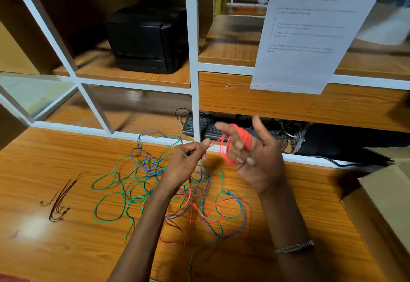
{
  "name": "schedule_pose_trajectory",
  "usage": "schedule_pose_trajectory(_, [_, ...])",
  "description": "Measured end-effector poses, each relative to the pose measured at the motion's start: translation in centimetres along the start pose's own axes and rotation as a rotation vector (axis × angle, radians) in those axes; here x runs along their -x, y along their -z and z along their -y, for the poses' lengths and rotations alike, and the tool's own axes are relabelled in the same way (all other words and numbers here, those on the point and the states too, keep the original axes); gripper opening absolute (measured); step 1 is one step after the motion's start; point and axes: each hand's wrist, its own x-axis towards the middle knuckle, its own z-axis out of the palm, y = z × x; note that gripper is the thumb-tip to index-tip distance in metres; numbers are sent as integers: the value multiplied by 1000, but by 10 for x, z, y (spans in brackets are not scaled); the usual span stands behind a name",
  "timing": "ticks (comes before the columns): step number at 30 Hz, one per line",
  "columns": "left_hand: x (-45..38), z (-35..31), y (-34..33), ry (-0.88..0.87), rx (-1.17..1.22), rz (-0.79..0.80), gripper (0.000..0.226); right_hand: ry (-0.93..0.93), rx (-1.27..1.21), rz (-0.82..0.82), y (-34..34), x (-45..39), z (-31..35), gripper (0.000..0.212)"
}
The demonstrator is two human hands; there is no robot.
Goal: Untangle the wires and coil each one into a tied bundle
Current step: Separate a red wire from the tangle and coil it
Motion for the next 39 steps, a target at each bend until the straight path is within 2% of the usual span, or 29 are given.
schedule_pose_trajectory(4, [5, 8, -8, 20, -99, 169, 60, 366, -101, -216, -4, 3, 12, 70])
schedule_pose_trajectory(6, [9, 14, -6, 29, -139, 273, 65, 460, 27, -348, -3, 2, 20, 69])
schedule_pose_trajectory(8, [13, 15, -2, 5, -133, 338, 65, 502, 305, -541, 3, -2, 24, 66])
schedule_pose_trajectory(10, [13, 10, 1, -7, -83, 352, 56, 479, 626, -728, 13, -6, 22, 62])
schedule_pose_trajectory(12, [11, 2, 4, -31, -13, 324, 45, 329, 929, -849, 21, -9, 15, 63])
schedule_pose_trajectory(14, [8, -9, 6, -79, 48, 260, 43, 90, 1059, -905, 20, -10, 7, 85])
schedule_pose_trajectory(15, [6, -13, 7, -115, 62, 216, 43, -7, 1076, -896, 20, -9, 3, 103])
schedule_pose_trajectory(16, [3, -16, 8, -142, 66, 170, 43, -85, 1075, -865, 20, -9, -1, 111])
schedule_pose_trajectory(19, [-4, -18, 8, -179, 79, 6, 44, -305, 1066, -666, 8, -12, -14, 92])
schedule_pose_trajectory(21, [-7, -16, 8, -171, 84, -92, 41, -367, 1039, -561, -2, -12, -19, 82])
schedule_pose_trajectory(25, [-7, -8, 13, -171, 77, -192, 25, -431, 893, -319, -12, -9, -25, 88])
schedule_pose_trajectory(28, [-7, 5, 16, -157, 44, -206, 29, -468, 849, -176, -8, -5, -27, 85])
schedule_pose_trajectory(32, [-5, 12, 15, -127, 56, -162, 26, -390, 664, -46, 0, 2, -21, 78])
schedule_pose_trajectory(36, [-6, 13, 4, -117, 83, -114, 36, -166, 404, -24, 2, 1, -19, 72])
schedule_pose_trajectory(39, [-1, 14, -8, -124, 44, 0, 39, -15, 226, -33, -2, -2, -16, 71])
